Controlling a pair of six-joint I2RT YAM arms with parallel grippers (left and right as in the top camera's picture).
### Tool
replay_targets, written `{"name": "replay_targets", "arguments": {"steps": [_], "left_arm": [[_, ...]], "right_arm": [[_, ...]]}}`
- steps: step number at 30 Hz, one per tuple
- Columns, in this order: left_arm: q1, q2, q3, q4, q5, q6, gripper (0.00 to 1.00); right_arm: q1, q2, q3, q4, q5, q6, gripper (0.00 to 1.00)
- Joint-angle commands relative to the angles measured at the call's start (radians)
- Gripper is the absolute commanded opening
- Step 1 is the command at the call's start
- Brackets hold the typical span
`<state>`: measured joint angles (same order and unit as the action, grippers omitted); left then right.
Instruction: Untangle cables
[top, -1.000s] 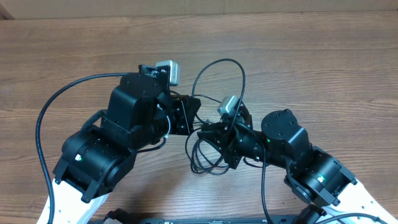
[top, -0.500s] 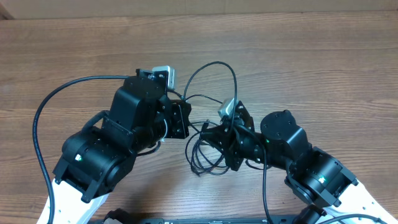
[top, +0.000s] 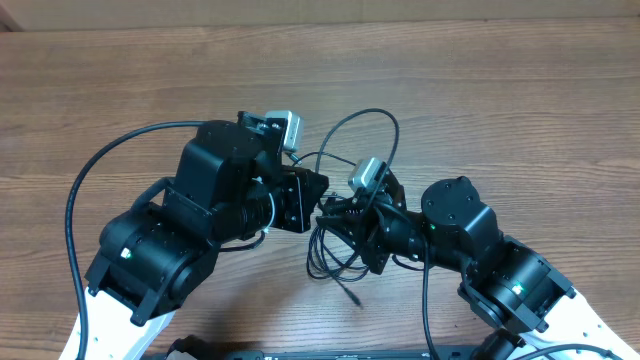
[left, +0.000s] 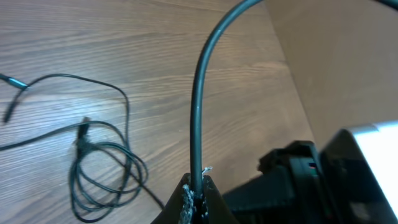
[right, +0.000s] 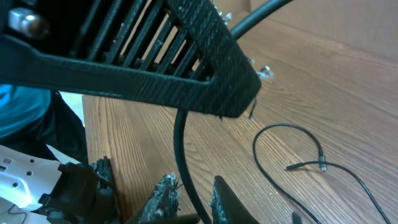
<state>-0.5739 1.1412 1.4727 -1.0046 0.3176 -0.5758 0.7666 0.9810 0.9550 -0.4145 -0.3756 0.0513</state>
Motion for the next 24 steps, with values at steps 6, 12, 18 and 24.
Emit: {"name": "replay_targets", "arguments": {"steps": [6, 12, 18, 24], "left_arm": [[0.005, -0.002, 0.015, 0.026, 0.120, 0.019, 0.04], [0.005, -0.002, 0.015, -0.012, -0.016, 0.019, 0.25], [0.004, -0.002, 0.015, -0.123, -0.207, 0.019, 0.99], [0.004, -0.002, 0.015, -0.196, -0.245, 0.019, 1.00]], "right_arm": [[0.002, 0.038, 0.002, 0.009, 0.000, -0.004, 0.04], [-0.010, 0.042, 0.002, -0.021, 0.186, 0.043, 0.04], [-0.098, 0.023, 0.002, -0.080, 0.335, 0.125, 0.04], [-0.281, -0.032, 0.002, -0.120, 0.341, 0.158, 0.04]]}}
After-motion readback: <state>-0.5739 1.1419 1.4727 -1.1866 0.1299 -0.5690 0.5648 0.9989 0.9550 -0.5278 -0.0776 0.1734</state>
